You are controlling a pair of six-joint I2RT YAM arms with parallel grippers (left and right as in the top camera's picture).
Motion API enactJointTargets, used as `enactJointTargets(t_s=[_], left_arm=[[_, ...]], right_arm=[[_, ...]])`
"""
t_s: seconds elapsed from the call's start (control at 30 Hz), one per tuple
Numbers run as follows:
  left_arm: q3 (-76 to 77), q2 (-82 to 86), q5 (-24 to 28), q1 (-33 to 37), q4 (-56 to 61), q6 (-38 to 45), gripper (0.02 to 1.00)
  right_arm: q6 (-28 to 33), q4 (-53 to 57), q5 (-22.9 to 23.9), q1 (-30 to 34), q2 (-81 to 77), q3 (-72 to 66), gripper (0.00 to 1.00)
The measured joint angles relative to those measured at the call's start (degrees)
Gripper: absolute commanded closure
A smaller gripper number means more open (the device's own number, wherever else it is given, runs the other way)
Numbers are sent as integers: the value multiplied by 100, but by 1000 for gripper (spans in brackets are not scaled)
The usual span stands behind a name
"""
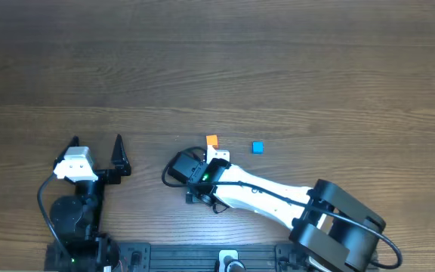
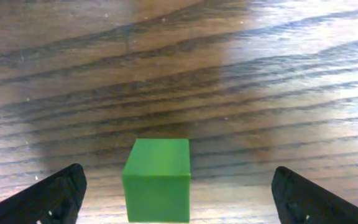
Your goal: Stack Cubes
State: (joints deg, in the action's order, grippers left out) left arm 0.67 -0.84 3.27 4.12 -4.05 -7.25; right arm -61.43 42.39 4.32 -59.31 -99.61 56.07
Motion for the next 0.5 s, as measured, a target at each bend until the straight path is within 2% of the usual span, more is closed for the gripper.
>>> enactJointTargets(t_s=[0.37, 0.5], left_arm=[[0, 0, 0, -2, 0, 0, 18], [0, 0, 0, -2, 0, 0, 18]], right_arm=[[4, -55, 26, -70, -2, 2, 255], [-7, -68, 37, -74, -20, 2, 266]])
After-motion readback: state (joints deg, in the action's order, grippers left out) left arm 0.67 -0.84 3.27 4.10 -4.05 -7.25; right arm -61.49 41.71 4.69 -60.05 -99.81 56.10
